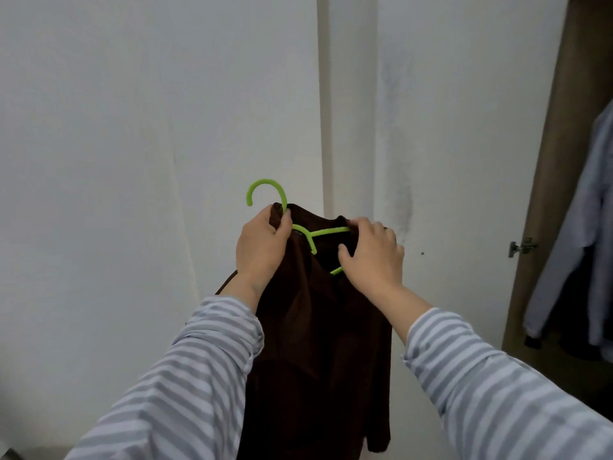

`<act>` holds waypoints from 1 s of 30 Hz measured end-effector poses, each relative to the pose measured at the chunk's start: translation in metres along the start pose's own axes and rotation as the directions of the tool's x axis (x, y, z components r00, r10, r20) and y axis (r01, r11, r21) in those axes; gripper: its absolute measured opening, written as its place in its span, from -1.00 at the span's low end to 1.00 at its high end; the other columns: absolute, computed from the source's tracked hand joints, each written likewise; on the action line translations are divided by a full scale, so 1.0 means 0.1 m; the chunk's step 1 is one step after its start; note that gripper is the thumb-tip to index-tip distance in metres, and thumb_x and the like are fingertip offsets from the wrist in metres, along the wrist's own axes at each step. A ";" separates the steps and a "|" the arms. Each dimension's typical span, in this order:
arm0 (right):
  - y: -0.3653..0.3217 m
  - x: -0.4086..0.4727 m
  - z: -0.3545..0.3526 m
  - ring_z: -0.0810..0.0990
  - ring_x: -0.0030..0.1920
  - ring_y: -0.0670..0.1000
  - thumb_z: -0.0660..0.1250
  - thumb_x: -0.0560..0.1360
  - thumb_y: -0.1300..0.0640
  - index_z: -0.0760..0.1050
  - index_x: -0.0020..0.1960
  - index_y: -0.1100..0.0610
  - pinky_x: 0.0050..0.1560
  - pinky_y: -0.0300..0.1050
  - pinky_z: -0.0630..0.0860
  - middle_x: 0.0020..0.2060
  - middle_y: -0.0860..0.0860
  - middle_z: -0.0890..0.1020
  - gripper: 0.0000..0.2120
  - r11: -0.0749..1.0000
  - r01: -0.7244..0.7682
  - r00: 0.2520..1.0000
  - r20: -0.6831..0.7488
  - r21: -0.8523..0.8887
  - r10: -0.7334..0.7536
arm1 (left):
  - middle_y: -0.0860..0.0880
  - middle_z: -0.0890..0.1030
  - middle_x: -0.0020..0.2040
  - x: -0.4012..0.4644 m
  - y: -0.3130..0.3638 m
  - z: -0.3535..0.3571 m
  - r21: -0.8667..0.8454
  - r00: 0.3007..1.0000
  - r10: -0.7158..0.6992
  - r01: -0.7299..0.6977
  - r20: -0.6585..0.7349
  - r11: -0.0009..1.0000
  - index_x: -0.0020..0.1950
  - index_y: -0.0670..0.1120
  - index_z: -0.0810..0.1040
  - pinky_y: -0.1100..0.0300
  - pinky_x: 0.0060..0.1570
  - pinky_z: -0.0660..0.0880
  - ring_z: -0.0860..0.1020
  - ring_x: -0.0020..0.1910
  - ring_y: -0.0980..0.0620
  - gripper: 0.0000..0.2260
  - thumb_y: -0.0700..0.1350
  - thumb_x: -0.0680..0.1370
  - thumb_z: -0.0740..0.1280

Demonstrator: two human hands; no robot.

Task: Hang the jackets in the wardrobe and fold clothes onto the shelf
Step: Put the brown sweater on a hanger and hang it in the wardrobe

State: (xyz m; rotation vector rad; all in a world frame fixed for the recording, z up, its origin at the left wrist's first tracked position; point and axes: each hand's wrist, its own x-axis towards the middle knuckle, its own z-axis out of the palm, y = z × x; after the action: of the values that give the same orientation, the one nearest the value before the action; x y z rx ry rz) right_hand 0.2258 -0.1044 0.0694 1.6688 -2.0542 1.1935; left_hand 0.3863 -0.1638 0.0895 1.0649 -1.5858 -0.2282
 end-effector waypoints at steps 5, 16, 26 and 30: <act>0.11 0.09 -0.12 0.36 0.15 0.00 0.27 0.51 -0.13 0.47 0.05 -0.10 0.17 -0.05 0.31 0.01 -0.10 0.44 -0.83 0.979 0.204 0.978 -0.035 0.028 -0.203 | 0.08 0.46 -0.41 -0.07 0.21 0.26 -0.103 0.991 0.089 -0.078 0.102 0.992 -0.26 -0.03 0.44 0.19 -0.32 0.36 0.44 -0.40 0.12 -0.69 0.17 0.55 0.25; 0.57 0.10 -0.55 0.48 0.03 0.10 0.19 0.57 0.05 0.43 0.11 -0.06 0.07 0.07 0.41 -0.08 -0.07 0.59 -0.87 0.980 0.195 0.981 0.000 -0.032 -0.195 | 0.05 0.55 -0.34 -0.04 0.45 0.61 -0.211 0.985 0.088 -0.055 0.150 0.976 -0.26 0.04 0.54 0.11 -0.17 0.41 0.50 -0.25 0.04 -0.67 0.15 0.60 0.17; 1.12 0.08 -0.94 0.56 -0.13 0.13 0.14 0.61 0.08 0.35 0.07 0.04 -0.09 0.06 0.48 -0.17 0.00 0.59 -0.93 0.991 0.124 0.991 -0.036 -0.042 -0.126 | 0.00 0.47 -0.43 0.14 0.28 0.94 -0.044 0.936 -0.060 0.080 0.348 0.996 -0.35 -0.09 0.51 0.15 -0.22 0.33 0.46 -0.28 -0.05 -0.60 0.14 0.57 0.24; 1.25 0.13 -0.98 0.56 -0.15 0.15 0.15 0.61 0.07 0.36 0.05 0.05 -0.16 0.01 0.44 -0.20 -0.01 0.55 -0.93 0.997 0.023 0.990 -0.140 -0.077 -0.034 | 0.06 0.59 -0.23 0.04 0.41 1.02 -0.029 0.958 -0.016 0.026 0.287 0.999 -0.24 0.02 0.54 0.14 -0.12 0.40 0.54 -0.16 0.02 -0.67 0.08 0.62 0.12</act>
State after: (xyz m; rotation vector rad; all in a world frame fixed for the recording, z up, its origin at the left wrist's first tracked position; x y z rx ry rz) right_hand 0.0800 -0.0418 0.0856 1.5285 -1.9582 1.1744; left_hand 0.2782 -0.1824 0.0856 1.0593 -1.8230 -0.4379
